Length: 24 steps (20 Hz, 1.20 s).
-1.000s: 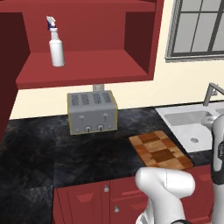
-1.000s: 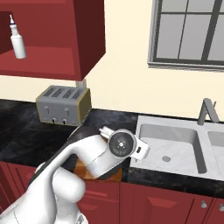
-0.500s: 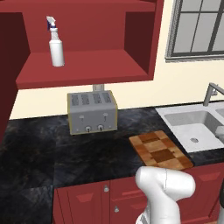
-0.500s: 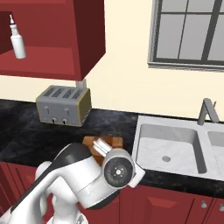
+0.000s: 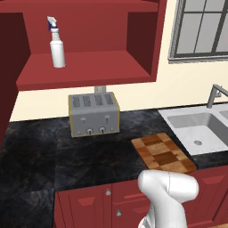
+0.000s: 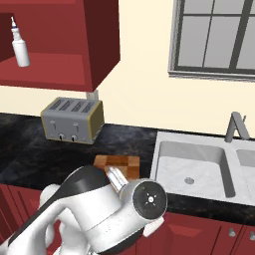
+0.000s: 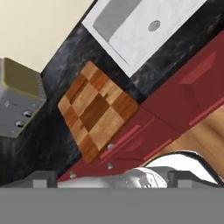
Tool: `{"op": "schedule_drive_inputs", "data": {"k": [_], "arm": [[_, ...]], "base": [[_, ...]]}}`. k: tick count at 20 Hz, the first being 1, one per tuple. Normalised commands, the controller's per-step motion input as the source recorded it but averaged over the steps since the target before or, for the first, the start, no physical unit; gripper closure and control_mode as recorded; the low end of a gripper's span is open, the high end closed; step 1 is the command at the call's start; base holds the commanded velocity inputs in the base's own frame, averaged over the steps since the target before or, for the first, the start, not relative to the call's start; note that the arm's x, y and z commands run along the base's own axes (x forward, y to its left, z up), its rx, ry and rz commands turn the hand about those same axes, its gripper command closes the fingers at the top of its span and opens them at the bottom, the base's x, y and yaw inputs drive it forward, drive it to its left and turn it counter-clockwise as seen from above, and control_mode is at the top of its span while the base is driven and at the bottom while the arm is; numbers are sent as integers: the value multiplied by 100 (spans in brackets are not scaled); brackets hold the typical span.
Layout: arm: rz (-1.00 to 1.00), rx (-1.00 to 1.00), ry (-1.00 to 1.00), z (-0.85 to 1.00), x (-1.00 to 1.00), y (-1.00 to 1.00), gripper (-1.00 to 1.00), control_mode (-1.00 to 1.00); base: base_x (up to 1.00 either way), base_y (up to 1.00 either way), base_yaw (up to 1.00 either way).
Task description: Move the cutting board and knife to the sink. Then move spray from the cabinet to the counter.
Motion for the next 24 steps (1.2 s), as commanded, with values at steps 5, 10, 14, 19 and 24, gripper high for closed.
{"op": "schedule_drive_inputs", "data": {"k": [5,10,14,19,24], "arm": [[0,32,5,-45,-23,1,-100,-100],[0,33,-8,-50,-21,13,-100,-100],[0,26,-22,-15,-4,14,-100,-100],[0,14,-7,0,4,1,-100,-100],[0,2,0,-7,10,0,-100,-100]], "base": [[0,0,0],[0,0,0],[0,0,0],[0,0,0],[0,0,0]]}}
